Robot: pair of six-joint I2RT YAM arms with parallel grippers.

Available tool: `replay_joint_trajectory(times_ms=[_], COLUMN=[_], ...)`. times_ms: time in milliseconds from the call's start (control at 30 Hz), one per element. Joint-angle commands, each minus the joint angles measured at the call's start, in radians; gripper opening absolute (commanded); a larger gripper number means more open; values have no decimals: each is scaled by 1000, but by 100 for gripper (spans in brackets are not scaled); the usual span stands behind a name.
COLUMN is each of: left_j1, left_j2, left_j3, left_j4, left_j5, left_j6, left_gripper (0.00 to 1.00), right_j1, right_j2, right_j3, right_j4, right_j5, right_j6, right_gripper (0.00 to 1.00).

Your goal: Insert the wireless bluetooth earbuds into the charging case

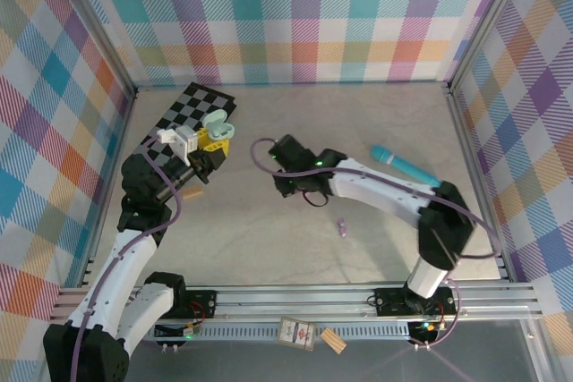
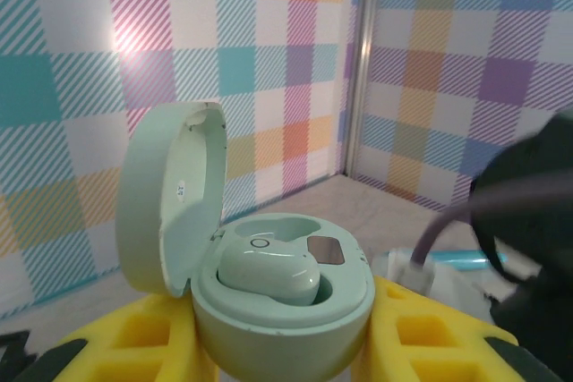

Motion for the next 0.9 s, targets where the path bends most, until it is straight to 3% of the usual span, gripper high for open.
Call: replay_joint_trajectory(times_ms=[0,400,533,867], left_j1=[5,-80,-125,-165], left_j2=[18,63,75,117], left_j3=[8,-15,-17,-29], left_j4=[205,289,236,174], left_j5=[132,199,190,226], left_j6=[-51,-60,-21,-7], left_gripper=[32,32,32,32], right_j1=[-53,-234,-240,-239], right_j2=[-107,-335,-344,-307], right_j3=[-66,-99,-62,-11], right_j4=[87,224,267,352], right_j5=[-159,-590,-717,-876], right_j6=[40,113,111,144], right_gripper=[22,22,22,23])
